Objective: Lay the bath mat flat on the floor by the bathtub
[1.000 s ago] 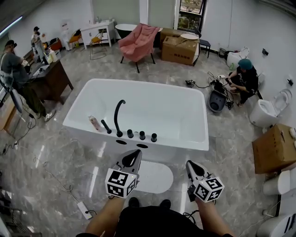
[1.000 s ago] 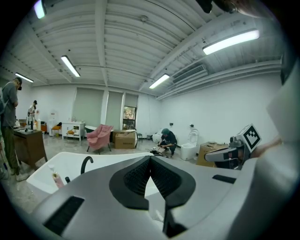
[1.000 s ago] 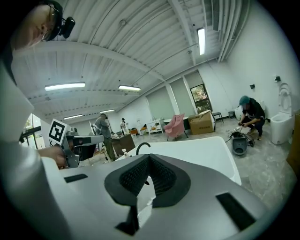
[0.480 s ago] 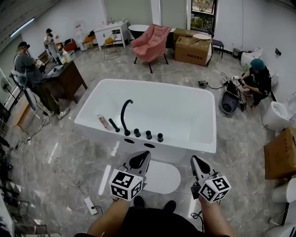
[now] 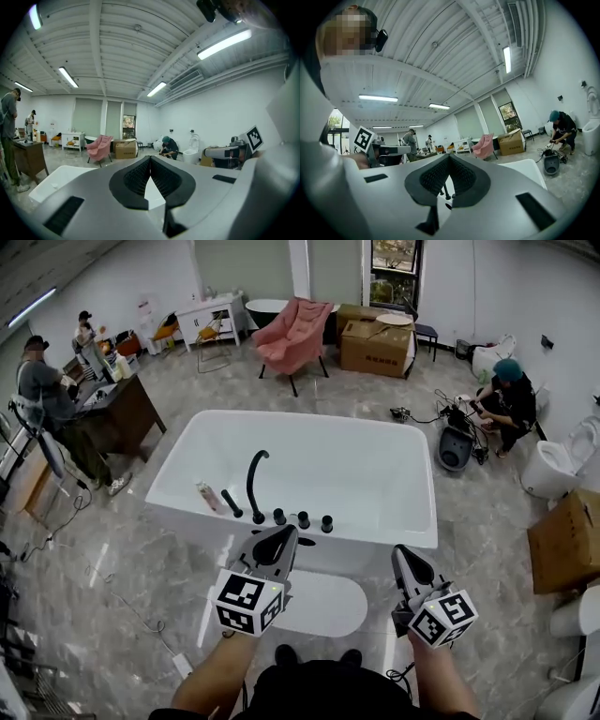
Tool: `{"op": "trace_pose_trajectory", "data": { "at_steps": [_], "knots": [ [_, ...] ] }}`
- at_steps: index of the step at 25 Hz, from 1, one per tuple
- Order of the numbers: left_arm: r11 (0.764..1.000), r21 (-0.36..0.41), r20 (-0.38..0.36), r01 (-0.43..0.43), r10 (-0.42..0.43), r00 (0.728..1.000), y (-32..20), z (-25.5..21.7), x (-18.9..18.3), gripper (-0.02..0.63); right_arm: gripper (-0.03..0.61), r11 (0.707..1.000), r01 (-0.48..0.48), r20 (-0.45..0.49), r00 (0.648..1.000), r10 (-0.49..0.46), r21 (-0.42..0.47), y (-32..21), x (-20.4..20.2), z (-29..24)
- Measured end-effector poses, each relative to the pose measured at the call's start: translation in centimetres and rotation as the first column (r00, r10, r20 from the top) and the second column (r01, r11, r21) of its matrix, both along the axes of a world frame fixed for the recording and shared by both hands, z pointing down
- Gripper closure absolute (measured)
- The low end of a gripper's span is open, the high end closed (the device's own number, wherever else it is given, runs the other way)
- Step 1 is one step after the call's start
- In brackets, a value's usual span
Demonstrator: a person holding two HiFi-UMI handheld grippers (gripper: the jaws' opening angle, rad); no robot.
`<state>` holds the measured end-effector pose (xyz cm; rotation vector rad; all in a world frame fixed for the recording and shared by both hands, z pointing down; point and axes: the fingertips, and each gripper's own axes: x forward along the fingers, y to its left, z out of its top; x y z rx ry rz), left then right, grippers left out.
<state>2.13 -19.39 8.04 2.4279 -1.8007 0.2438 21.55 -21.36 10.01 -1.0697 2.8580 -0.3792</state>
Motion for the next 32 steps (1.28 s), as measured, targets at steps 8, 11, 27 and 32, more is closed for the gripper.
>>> {"op": "trace_pose_trajectory", "data": {
  "at_steps": [8,11,27,32],
  "knots": [
    [0.991,0.08,-0.086,0.111,-0.104,0.991,-0.3,-1.2,-4.6,0.603,0.566,0.995,0.003,-0.054,0.999,0.002,0.096,0.0,-2.4,-3.5],
    [0.99,0.087,-0.084,0.108,-0.101,0.991,-0.5,-1.2,-4.9,0.603,0.568,0.991,0.006,-0.075,0.997,0.004,0.136,-0.3,-2.9,-4.4],
    [0.994,0.031,-0.058,0.103,-0.101,0.993,0.5,1.6,-5.8,0.603,0.567,1.0,0.02,-0.046,0.999,-0.019,0.021,0.1,-3.6,-0.8],
    [0.995,0.035,-0.05,0.097,-0.095,0.994,0.5,1.0,-5.7,0.602,0.568,0.999,0.02,-0.061,0.998,-0.018,0.036,0.1,-3.4,-1.2]
  ]
}}
